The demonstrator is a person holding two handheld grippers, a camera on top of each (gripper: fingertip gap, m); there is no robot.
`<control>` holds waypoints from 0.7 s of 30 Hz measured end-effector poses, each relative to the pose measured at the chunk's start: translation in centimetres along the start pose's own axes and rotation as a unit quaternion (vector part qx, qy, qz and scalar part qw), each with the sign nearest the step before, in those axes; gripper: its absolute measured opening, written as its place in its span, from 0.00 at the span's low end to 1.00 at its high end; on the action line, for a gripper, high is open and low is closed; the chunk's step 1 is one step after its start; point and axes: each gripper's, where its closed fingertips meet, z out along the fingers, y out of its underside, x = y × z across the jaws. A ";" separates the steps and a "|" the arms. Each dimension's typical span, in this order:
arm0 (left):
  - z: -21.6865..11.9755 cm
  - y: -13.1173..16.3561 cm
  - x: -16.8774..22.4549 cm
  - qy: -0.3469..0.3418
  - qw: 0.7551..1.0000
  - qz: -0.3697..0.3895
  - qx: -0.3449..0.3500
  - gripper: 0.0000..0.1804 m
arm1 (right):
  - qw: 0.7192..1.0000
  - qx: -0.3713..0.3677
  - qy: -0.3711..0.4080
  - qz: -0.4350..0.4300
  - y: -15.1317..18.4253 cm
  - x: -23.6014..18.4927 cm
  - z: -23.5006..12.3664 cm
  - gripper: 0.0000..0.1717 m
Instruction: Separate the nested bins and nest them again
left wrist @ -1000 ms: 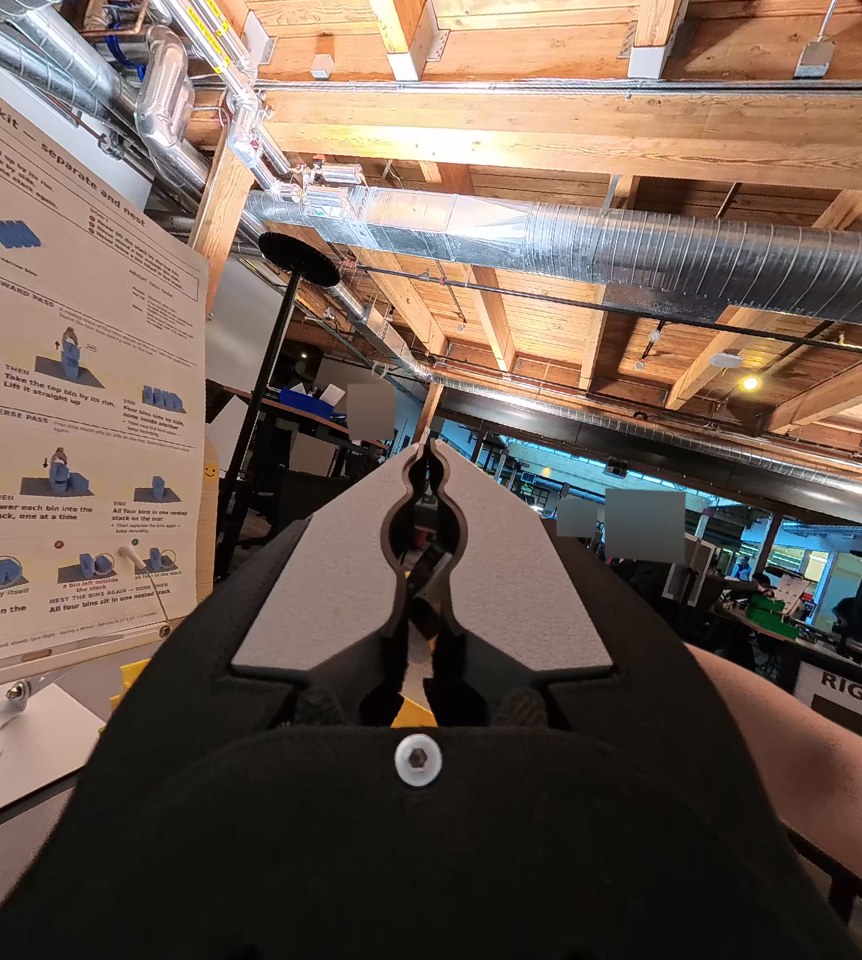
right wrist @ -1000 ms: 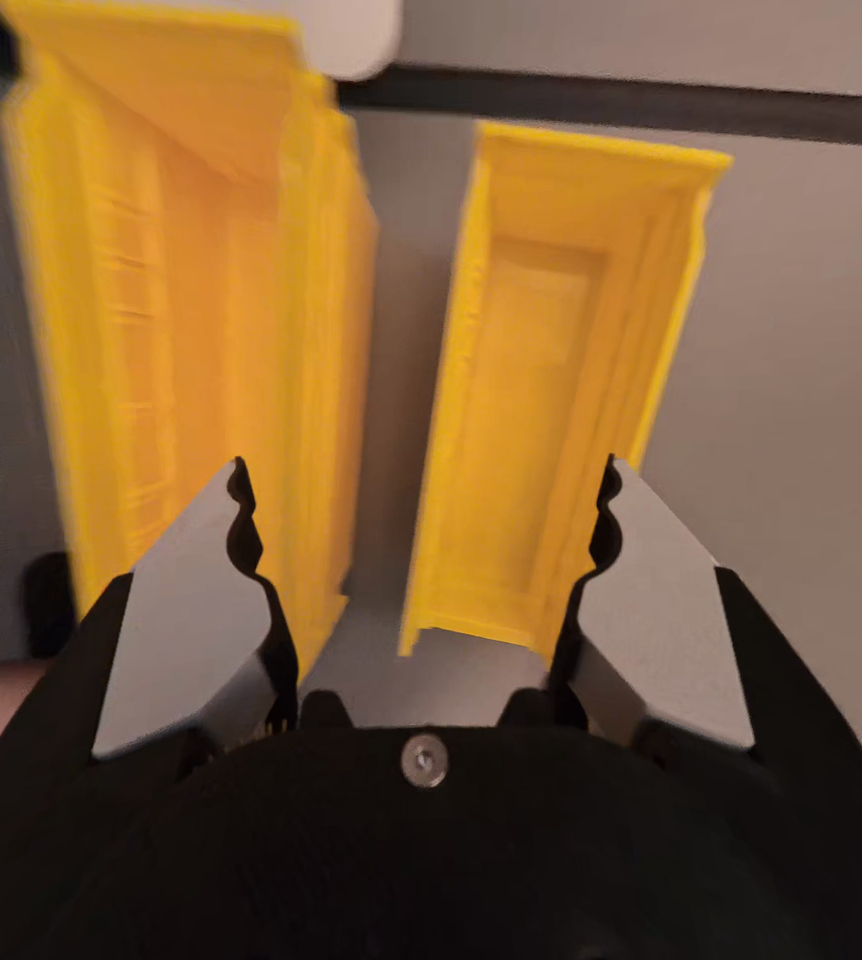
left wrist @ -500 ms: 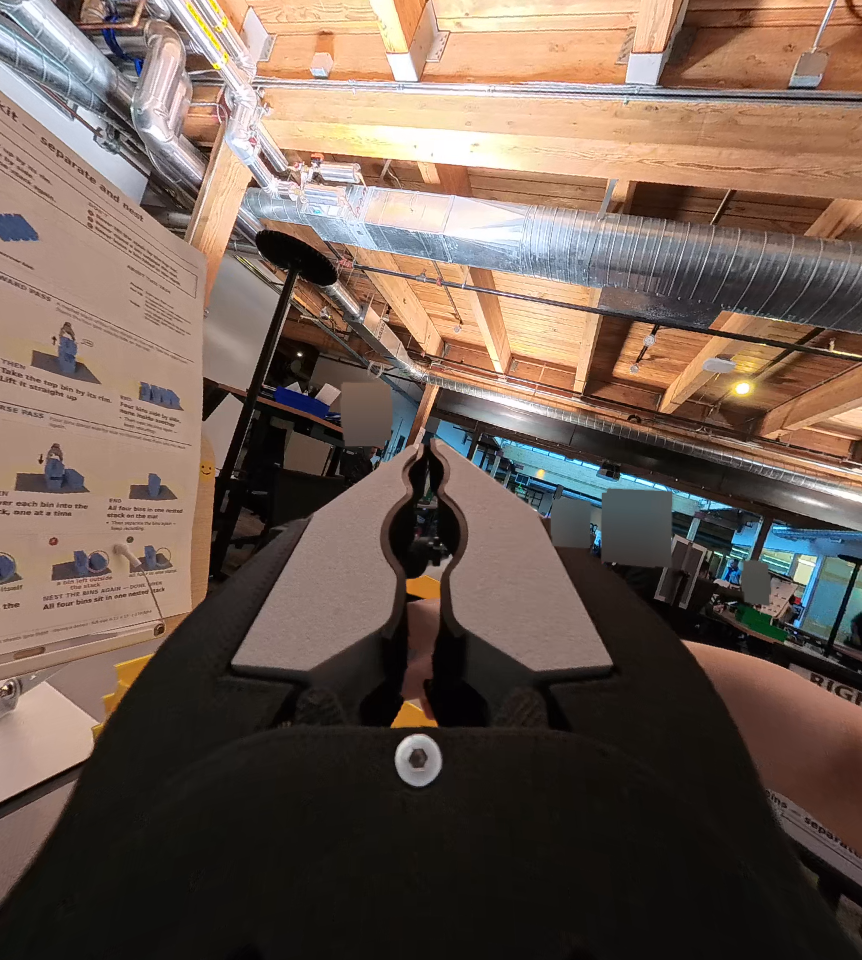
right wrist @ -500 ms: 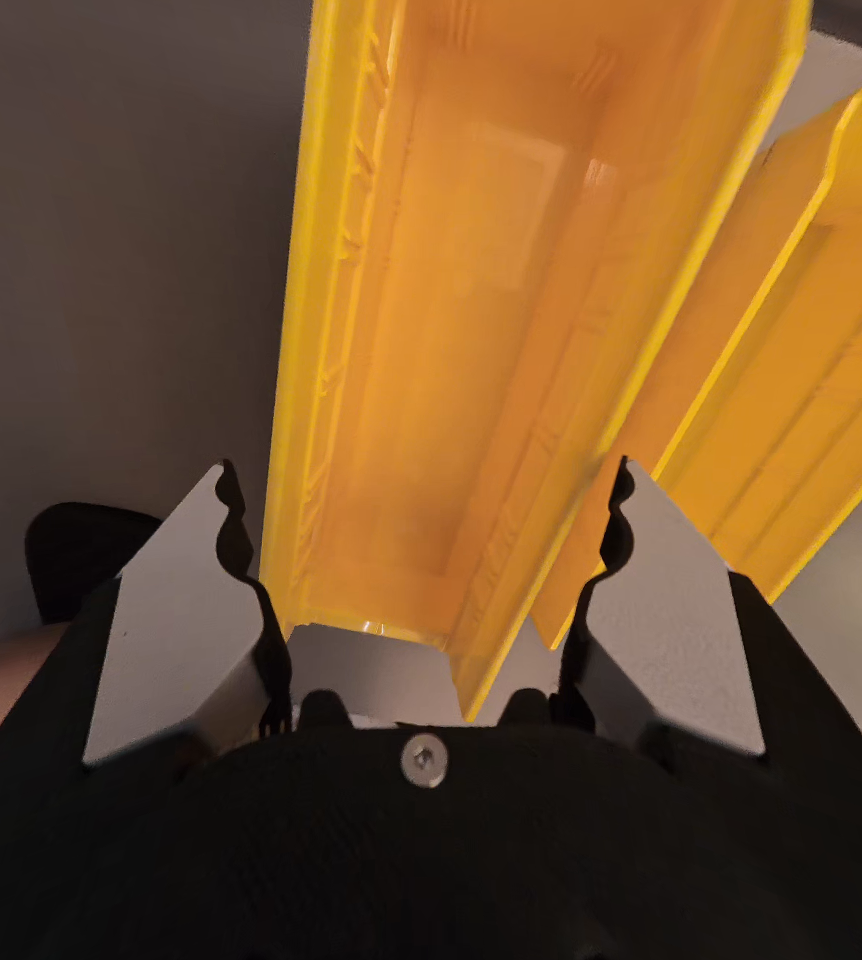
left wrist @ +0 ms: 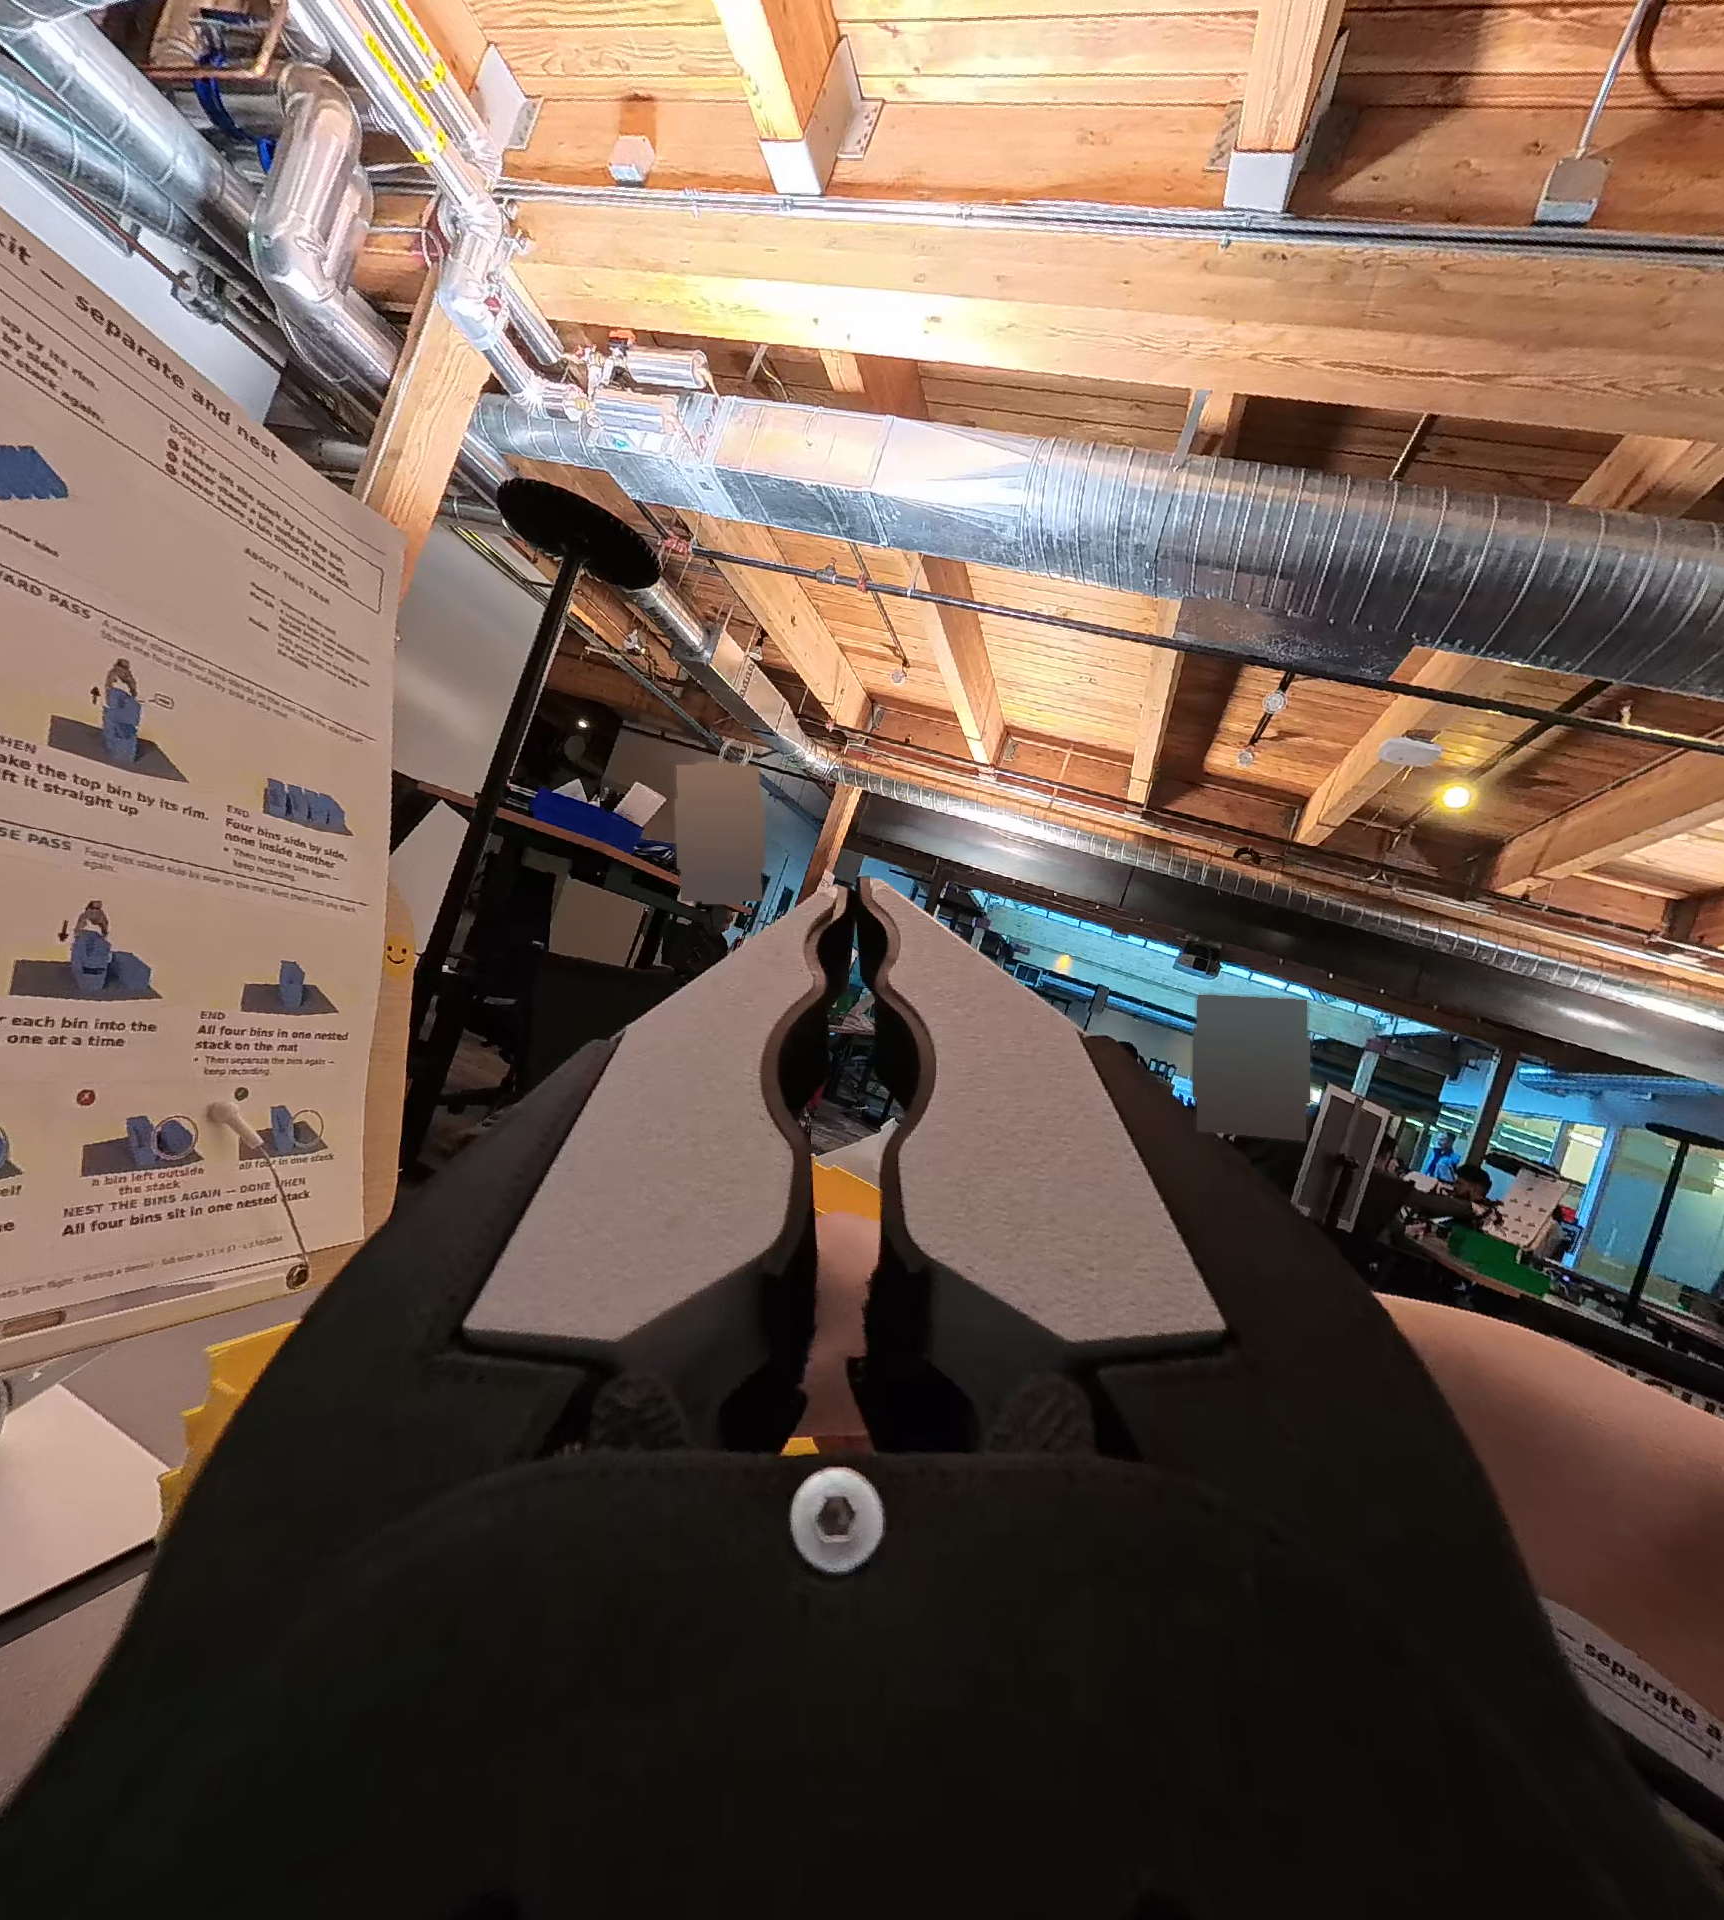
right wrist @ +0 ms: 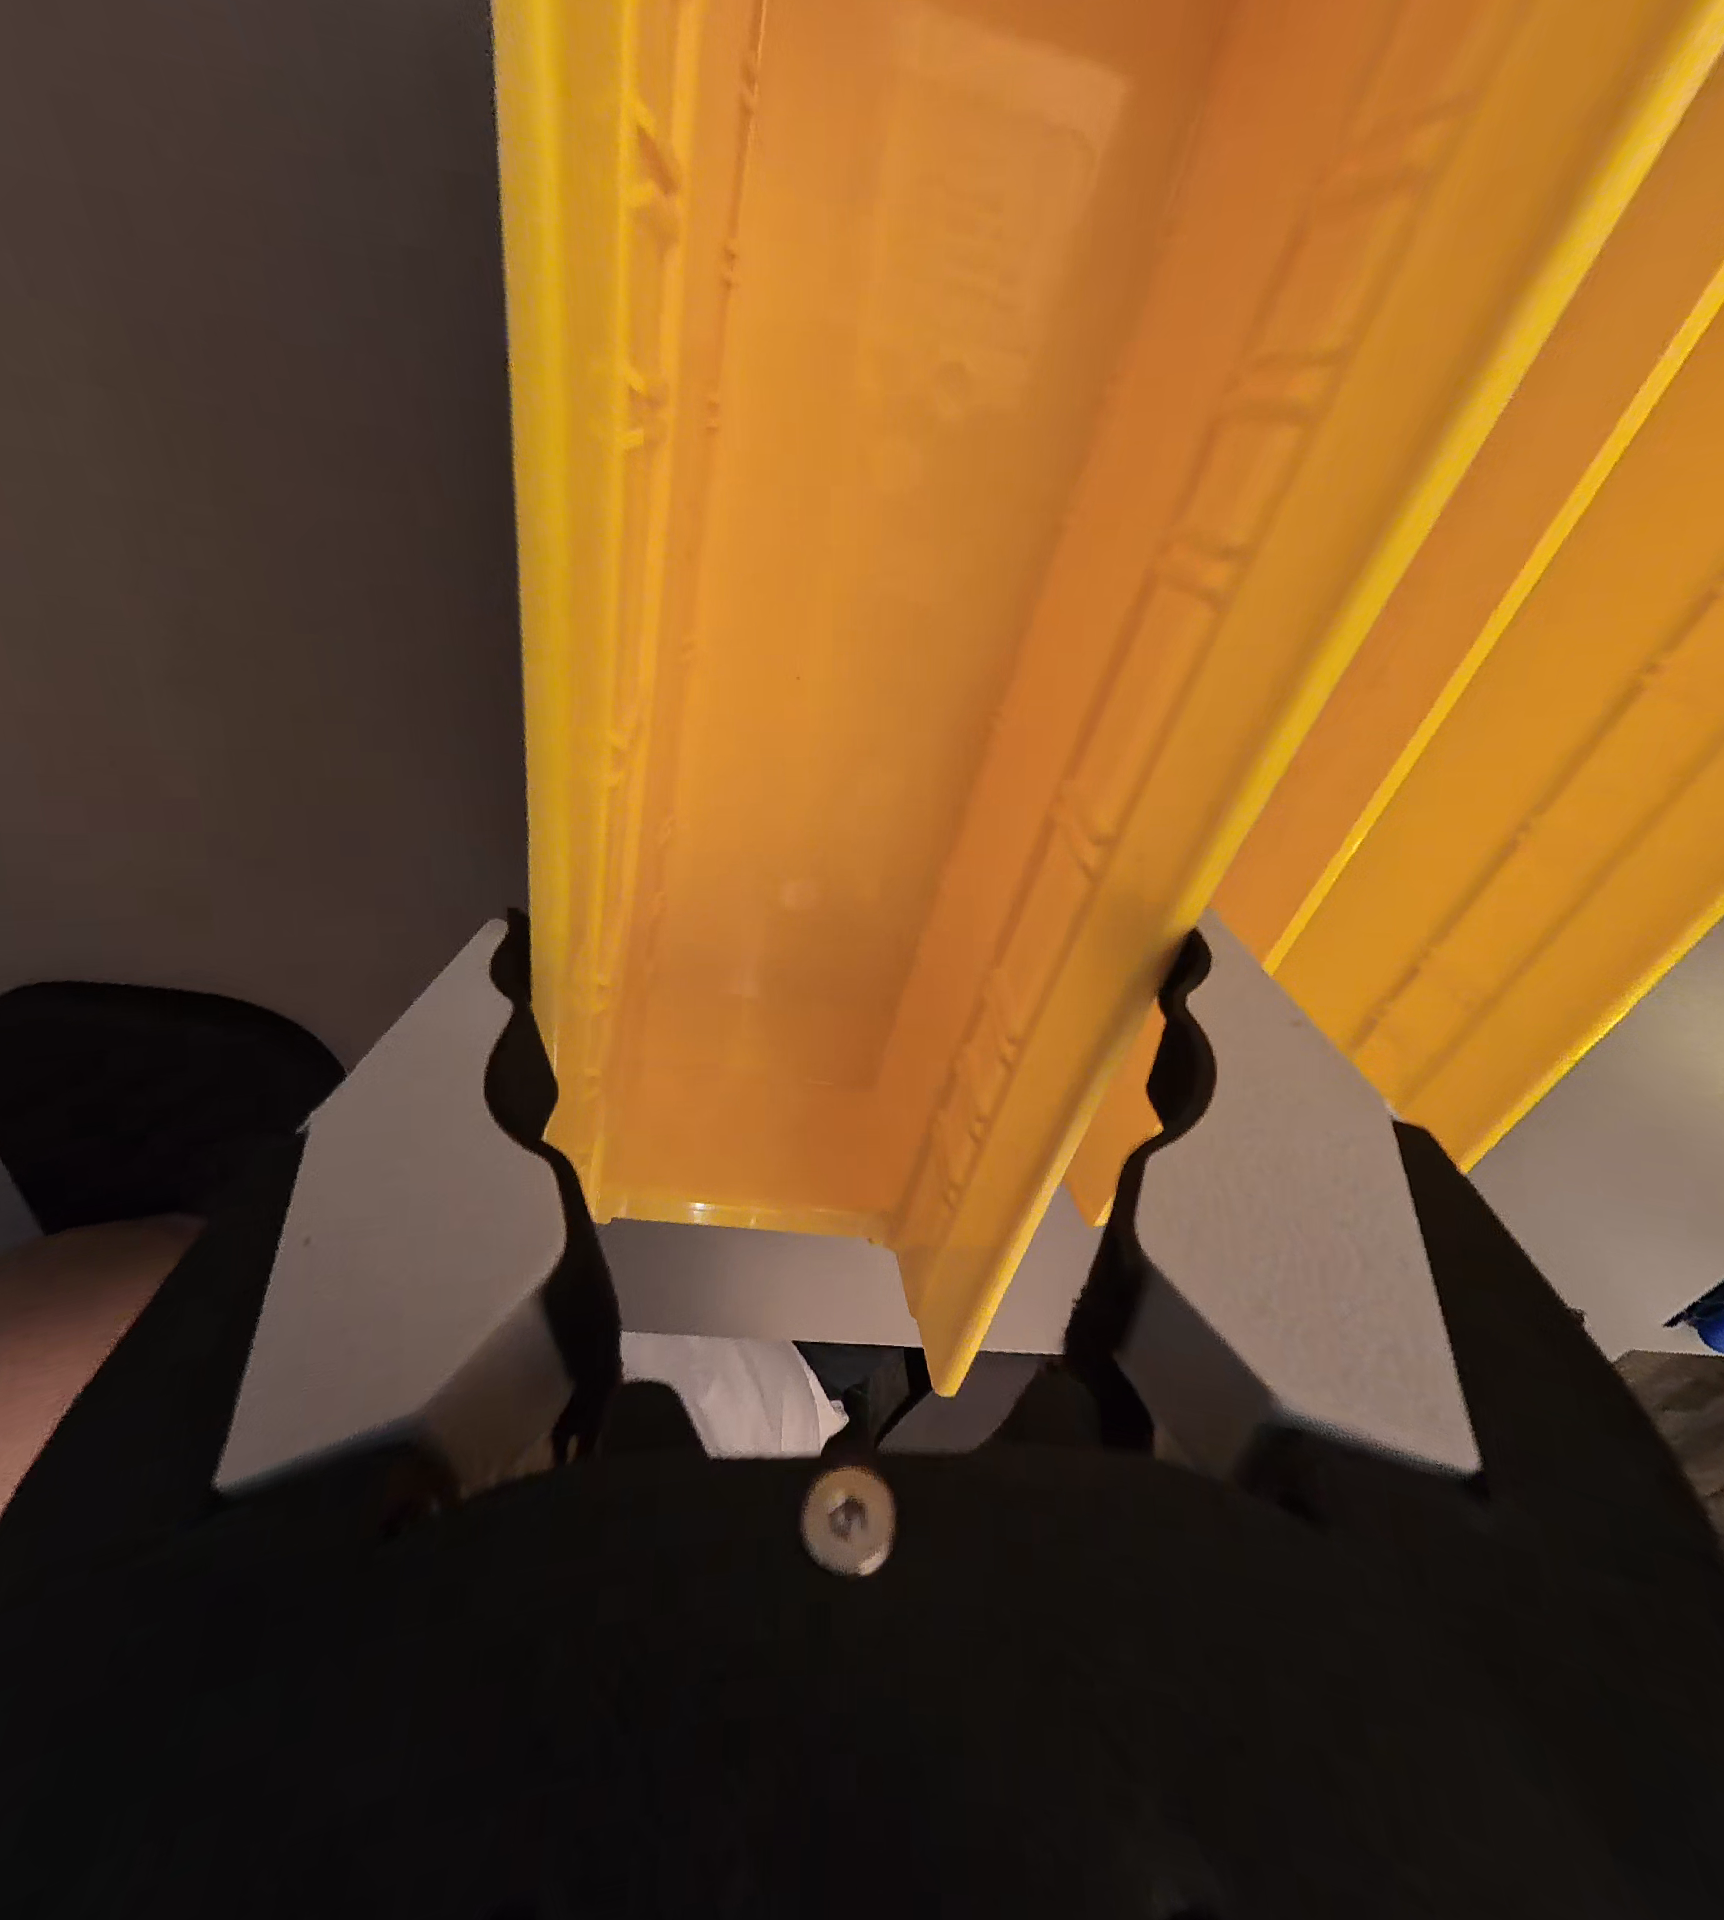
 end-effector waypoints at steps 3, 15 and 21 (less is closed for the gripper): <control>0.0 0.0 0.0 0.000 1.000 -0.001 0.000 0.00 | 1.000 -0.003 0.001 -0.003 0.1 -0.1 -0.1 0.69; 0.4 0.6 0.1 0.001 1.000 0.000 -0.010 0.00 | 1.000 -0.024 -0.006 -0.007 0.8 0.0 -0.5 0.68; 0.4 0.6 0.0 -0.001 1.000 0.000 -0.011 0.00 | 1.000 -0.013 -0.006 -0.009 0.4 0.0 -1.9 0.69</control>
